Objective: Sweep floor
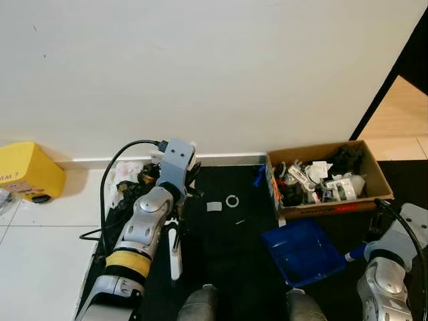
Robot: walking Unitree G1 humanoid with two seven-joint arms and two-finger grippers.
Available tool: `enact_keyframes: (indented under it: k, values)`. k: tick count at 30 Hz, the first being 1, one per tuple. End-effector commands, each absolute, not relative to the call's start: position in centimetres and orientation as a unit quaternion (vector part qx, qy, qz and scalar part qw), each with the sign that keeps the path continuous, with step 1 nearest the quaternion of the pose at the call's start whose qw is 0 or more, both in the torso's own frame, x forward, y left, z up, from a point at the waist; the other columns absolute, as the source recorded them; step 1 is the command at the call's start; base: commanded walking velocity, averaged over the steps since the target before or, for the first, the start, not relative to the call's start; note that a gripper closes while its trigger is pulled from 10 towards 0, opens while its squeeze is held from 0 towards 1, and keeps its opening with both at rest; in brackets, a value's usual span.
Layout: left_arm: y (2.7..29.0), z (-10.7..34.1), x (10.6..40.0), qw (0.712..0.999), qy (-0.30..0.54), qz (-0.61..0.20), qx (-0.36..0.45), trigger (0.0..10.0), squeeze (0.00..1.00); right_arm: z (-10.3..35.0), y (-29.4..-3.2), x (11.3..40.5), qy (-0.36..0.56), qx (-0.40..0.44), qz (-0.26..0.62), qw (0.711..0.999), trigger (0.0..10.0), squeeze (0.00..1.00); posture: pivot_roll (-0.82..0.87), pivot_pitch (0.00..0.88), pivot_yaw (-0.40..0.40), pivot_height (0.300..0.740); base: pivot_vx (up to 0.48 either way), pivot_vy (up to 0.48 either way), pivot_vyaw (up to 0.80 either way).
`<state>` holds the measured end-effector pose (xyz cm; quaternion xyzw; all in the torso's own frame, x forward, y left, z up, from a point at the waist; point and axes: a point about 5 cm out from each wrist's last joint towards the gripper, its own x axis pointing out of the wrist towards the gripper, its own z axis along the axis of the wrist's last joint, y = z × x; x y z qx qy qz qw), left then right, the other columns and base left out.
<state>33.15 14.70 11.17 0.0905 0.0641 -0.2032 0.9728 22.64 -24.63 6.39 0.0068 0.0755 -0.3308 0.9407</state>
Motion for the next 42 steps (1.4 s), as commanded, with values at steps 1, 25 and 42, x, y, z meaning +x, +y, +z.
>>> enact_keyframes:
  k: [1,25,42]
  values:
    - [14.8,10.8,32.8,0.973,0.064,-0.198,0.096,10.0,0.00,5.8,-24.7,22.4,0.086,0.012,-0.343,0.935,10.0,0.00,0.06,0.171,0.102,0.740,0.000,0.000,0.00]
    - [14.8,10.7,32.9,0.974,0.065,-0.196,0.095,10.0,0.00,4.9,-26.2,24.3,0.099,0.042,-0.421,0.900,4.9,0.00,0.07,0.161,0.096,0.740,0.000,0.000,0.00]
    - [14.7,10.7,32.9,0.974,0.064,-0.197,0.095,10.0,0.00,5.1,-26.6,24.8,0.082,0.025,-0.413,0.907,0.0,0.00,0.07,0.153,0.094,0.740,0.000,0.000,0.00]
